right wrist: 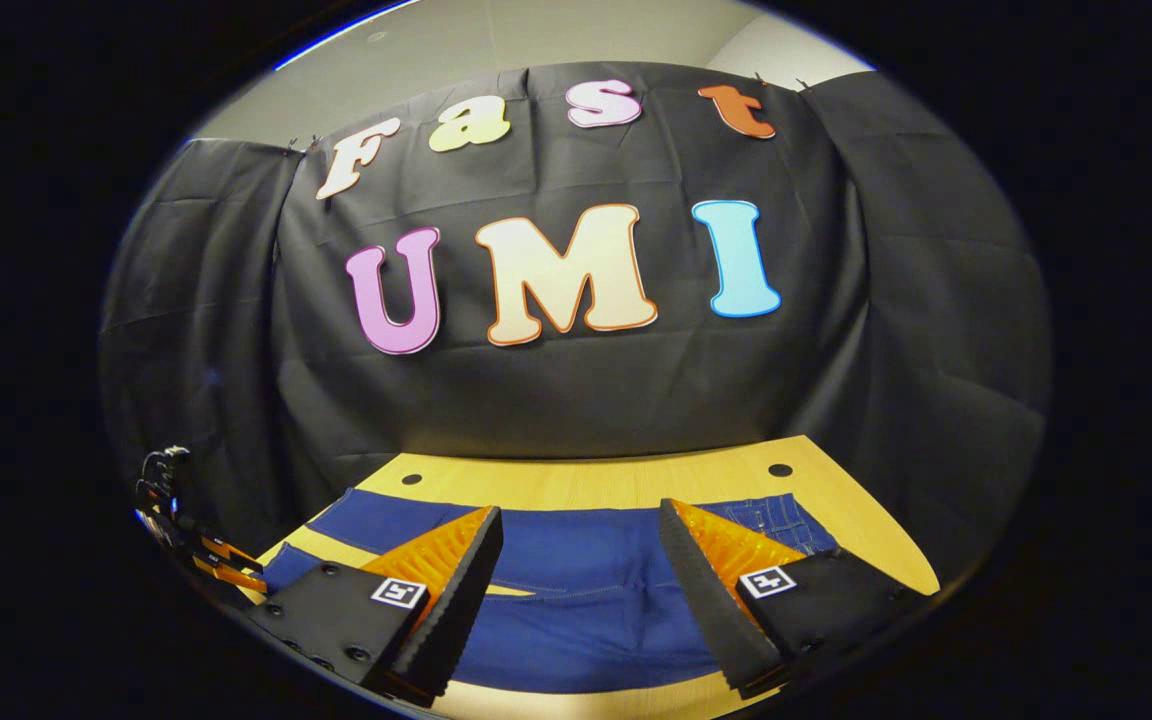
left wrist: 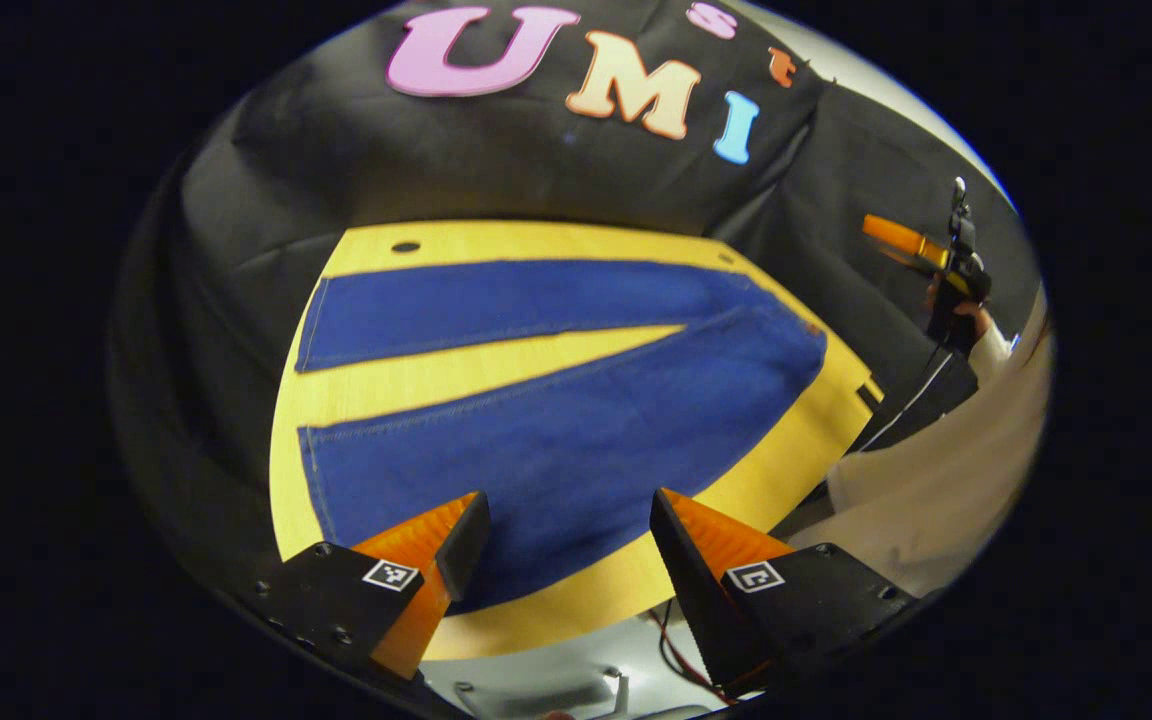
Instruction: Grasp the waist and the cuffs of the jeans and fold them to make the two legs overlap; first hold the waist and fold one-third of the jeans toward the cuffs, then hold the cuffs and fold the remaining one-third in the same direction to finish folding.
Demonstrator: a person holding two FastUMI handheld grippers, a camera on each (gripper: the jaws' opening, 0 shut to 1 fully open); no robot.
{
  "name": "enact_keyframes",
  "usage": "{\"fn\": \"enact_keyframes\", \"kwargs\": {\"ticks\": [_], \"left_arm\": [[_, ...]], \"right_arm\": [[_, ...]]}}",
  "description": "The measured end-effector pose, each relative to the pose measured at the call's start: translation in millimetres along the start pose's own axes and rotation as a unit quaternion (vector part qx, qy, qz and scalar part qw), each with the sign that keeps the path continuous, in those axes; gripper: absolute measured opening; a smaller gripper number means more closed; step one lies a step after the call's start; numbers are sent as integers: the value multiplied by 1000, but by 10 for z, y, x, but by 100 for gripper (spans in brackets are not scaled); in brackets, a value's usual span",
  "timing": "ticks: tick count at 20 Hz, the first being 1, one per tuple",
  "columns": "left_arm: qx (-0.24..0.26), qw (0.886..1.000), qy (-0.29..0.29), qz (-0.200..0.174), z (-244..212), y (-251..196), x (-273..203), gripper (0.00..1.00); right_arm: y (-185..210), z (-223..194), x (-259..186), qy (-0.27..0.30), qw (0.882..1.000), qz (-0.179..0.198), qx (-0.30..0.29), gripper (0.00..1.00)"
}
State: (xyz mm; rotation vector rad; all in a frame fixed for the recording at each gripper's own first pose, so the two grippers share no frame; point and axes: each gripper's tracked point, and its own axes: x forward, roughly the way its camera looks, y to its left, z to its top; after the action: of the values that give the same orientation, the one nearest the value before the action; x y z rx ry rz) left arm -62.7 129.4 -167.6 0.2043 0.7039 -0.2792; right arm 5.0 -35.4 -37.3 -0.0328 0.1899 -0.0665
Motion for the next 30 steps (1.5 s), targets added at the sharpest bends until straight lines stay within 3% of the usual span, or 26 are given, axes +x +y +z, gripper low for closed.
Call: {"fn": "enact_keyframes", "kwargs": {"ticks": [3, 6, 9, 16, 18, 19, 21, 24, 26, 27, 29, 30], "left_arm": [[31, 997, 65, 1, -360, 229, -52, 95], [90, 989, 120, 11, -519, 448, -46, 95], [115, 980, 165, 1, -688, 536, -28, 95], [221, 947, 232, 3, -869, 663, 67, 93], [229, 942, 245, 0, -899, 666, 36, 88], [230, 940, 252, -1, -903, 656, 54, 89], [235, 937, 258, -2, -907, 655, 68, 96], [232, 937, 262, 2, -917, 647, 63, 91], [220, 938, 267, 10, -894, 632, 55, 87], [215, 939, 268, 14, -865, 619, 82, 76], [219, 935, 279, 18, -829, 616, 103, 51], [225, 931, 286, 18, -836, 633, 98, 45]], "right_arm": [[73, -55, 53, 10, 1000, 7, -18, 97], [157, -135, 98, 19, 999, 15, -23, 98], [178, -208, 106, 27, 999, 11, -29, 98], [64, -366, 65, 46, 998, -13, -44, 98], [50, -354, 90, 45, 998, -16, -39, 93], [38, -363, 103, 47, 998, -17, -38, 98], [37, -386, 131, 49, 998, -18, -37, 98], [67, -461, 155, 55, 998, -12, -36, 98], [77, -529, 164, 63, 998, -7, -29, 98], [86, -554, 171, 65, 998, -3, -24, 94], [87, -606, 178, 69, 997, 4, -17, 98], [83, -652, 189, 74, 997, 8, -14, 98]]}}
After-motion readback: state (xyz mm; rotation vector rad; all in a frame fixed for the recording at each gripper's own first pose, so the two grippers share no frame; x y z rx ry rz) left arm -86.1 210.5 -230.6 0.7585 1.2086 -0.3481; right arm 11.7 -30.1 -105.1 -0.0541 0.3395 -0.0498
